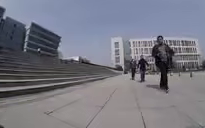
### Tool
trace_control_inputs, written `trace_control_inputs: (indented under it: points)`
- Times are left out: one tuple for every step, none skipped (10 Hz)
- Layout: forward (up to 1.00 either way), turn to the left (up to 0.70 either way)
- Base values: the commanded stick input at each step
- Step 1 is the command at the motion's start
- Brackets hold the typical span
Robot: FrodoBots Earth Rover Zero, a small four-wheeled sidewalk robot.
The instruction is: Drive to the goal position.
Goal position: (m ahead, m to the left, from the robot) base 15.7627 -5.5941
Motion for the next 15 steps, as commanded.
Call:
trace_control_inputs:
  points:
    - [0.70,0.00]
    - [0.70,0.00]
    - [0.70,0.00]
    - [0.70,0.00]
    - [0.70,0.00]
    - [0.70,0.00]
    - [0.70,0.00]
    - [0.70,0.00]
    - [0.70,0.00]
    - [0.70,0.00]
    - [0.70,0.00]
    - [0.70,0.00]
    - [0.70,0.00]
    - [0.70,0.00]
    - [0.70,0.00]
